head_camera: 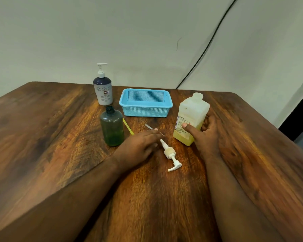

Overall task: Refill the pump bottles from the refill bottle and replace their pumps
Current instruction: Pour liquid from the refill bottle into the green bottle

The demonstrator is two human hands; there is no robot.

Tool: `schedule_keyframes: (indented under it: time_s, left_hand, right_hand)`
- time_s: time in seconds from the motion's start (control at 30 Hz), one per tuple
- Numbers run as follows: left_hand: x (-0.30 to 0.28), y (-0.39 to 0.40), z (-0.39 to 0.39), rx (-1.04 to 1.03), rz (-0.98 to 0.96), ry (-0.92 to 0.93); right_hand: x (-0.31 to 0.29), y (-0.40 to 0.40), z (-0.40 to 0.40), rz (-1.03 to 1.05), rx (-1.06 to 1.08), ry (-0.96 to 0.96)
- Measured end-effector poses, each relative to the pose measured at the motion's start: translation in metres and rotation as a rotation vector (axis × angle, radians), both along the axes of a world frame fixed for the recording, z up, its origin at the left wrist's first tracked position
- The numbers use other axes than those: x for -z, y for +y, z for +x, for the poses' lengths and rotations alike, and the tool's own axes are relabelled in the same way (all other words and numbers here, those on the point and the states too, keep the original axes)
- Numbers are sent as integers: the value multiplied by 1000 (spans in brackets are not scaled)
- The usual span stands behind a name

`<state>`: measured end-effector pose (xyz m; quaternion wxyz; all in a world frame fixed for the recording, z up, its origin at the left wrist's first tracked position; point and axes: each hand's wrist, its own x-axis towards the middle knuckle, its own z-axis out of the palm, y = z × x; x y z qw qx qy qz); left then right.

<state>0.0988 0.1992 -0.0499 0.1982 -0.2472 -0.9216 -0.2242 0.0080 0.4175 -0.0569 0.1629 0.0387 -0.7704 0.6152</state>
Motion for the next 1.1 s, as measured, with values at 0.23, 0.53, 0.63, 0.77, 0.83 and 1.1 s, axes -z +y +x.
schedule_keyframes:
  time_s: [0.23, 0.53, 0.63, 0.77, 0.83, 1.1]
  left_hand:
    - [4, -44, 39, -383, 451, 391]
    - [6, -80, 25, -565, 839, 101]
    - [10, -82, 21, -369, 1007, -103]
    - [13, -93, 15, -234, 1067, -182]
    - [15, -98, 14, -188, 1101, -198]
    - [15, -109, 15, -171, 1006, -147]
  right_hand:
    - [-18, -17, 14, 11, -48, 28]
    - [-65, -58, 37, 359, -239, 178]
    - [-80, -75, 44, 504, -276, 215]
    - [-95, -91, 51, 740, -262, 288]
    - [-100, -96, 54, 822, -253, 315]
    - [-103, -106, 53, 1083, -321, 308]
